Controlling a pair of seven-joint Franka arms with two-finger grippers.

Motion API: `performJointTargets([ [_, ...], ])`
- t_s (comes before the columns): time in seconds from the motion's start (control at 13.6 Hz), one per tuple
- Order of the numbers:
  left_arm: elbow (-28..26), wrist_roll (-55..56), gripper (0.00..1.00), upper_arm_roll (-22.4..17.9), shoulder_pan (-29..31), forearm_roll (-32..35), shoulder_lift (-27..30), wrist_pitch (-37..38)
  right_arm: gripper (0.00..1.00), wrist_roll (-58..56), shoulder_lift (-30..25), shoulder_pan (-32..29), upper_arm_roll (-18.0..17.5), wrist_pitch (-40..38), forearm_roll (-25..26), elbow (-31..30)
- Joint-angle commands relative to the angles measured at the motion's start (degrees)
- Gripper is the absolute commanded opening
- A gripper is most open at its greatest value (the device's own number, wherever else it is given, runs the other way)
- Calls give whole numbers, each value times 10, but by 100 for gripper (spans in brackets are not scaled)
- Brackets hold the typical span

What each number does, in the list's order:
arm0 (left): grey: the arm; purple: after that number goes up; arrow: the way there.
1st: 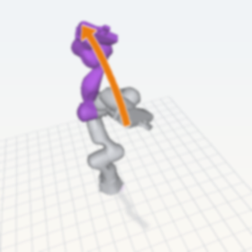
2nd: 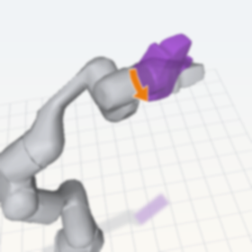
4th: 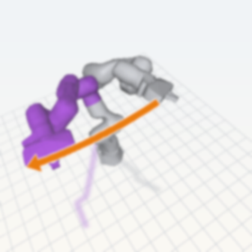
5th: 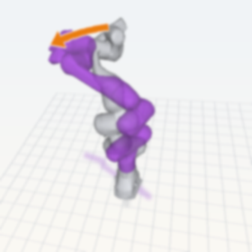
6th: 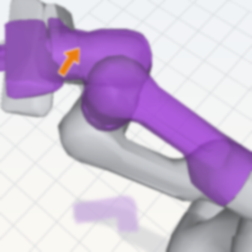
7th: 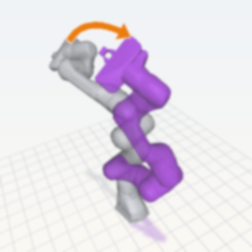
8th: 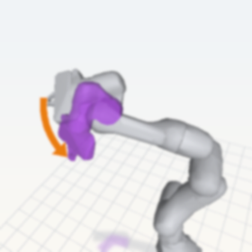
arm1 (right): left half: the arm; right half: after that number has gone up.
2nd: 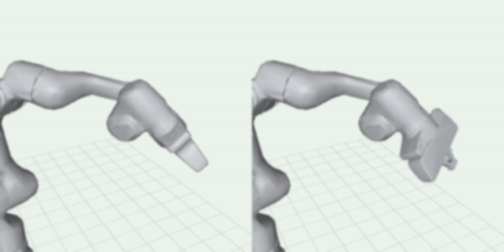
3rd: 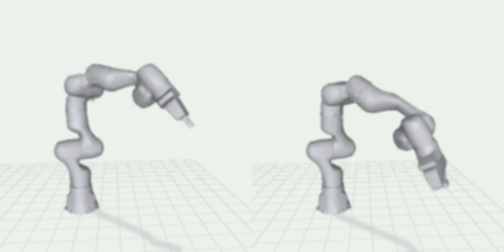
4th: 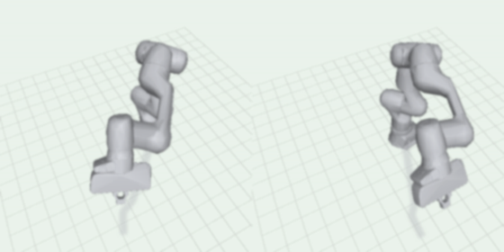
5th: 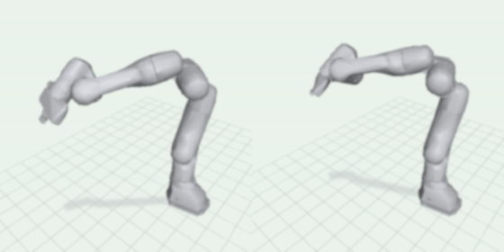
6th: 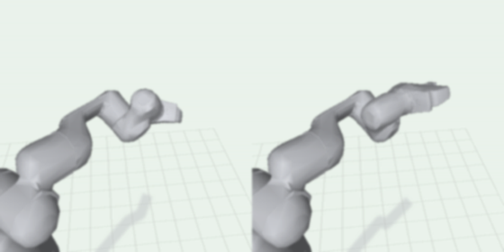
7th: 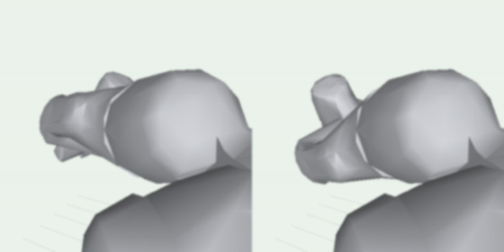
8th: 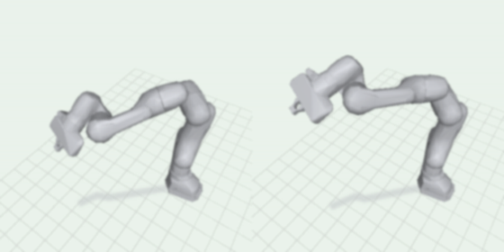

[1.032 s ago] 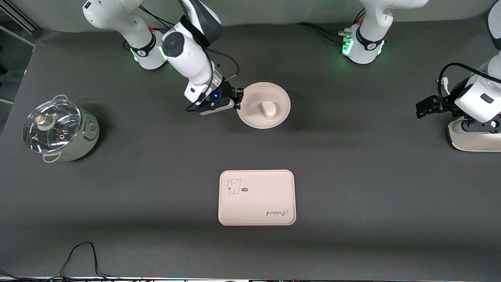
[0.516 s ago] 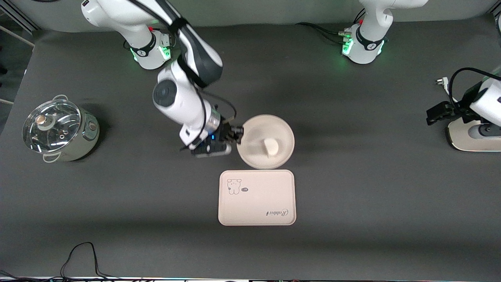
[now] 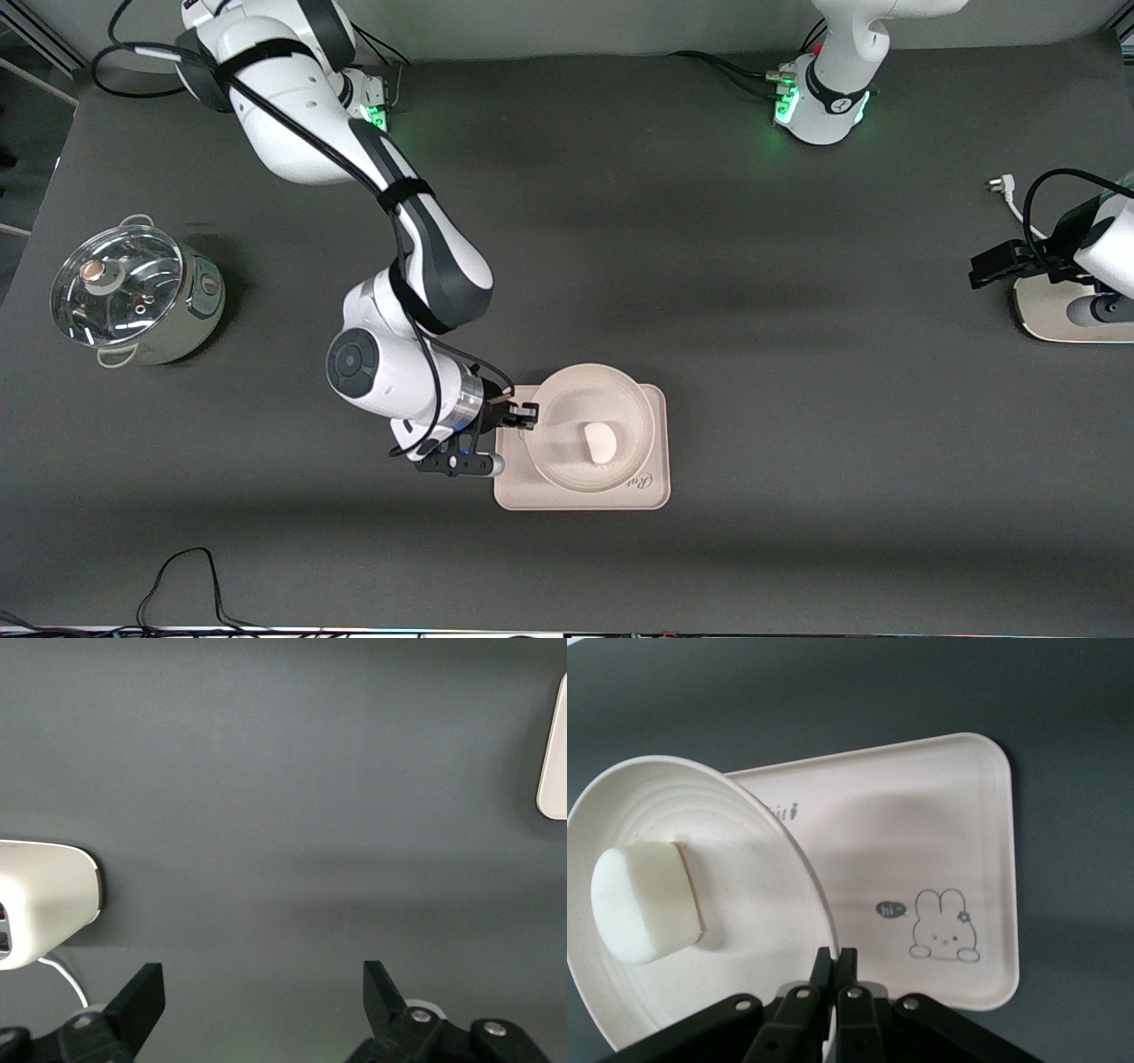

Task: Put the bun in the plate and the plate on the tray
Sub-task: 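Lift the plate with the right gripper and carry it over the tray, then lower the plate onto the tray and open the right gripper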

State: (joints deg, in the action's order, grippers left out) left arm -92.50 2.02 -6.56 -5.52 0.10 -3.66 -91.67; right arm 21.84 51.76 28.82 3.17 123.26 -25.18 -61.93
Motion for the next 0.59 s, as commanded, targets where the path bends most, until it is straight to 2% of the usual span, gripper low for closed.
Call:
performJointTargets([
  [0.0, 21, -22, 100, -4, 3, -4, -14, 20, 0, -14, 62, 0, 0, 42, -16, 35],
  [0.15, 21, -24, 100, -4, 3, -4, -21, 19, 0, -15, 84, 1, 0, 49, -14, 26],
  [0.44, 30, -24, 100, -3, 1, -3, -30, 19, 0, -25, 86, 3, 0, 70, -19, 4],
  [0.52, 33, -24, 100, -3, 2, -5, -32, 18, 38, -25, 86, 4, -1, 70, -20, 5],
])
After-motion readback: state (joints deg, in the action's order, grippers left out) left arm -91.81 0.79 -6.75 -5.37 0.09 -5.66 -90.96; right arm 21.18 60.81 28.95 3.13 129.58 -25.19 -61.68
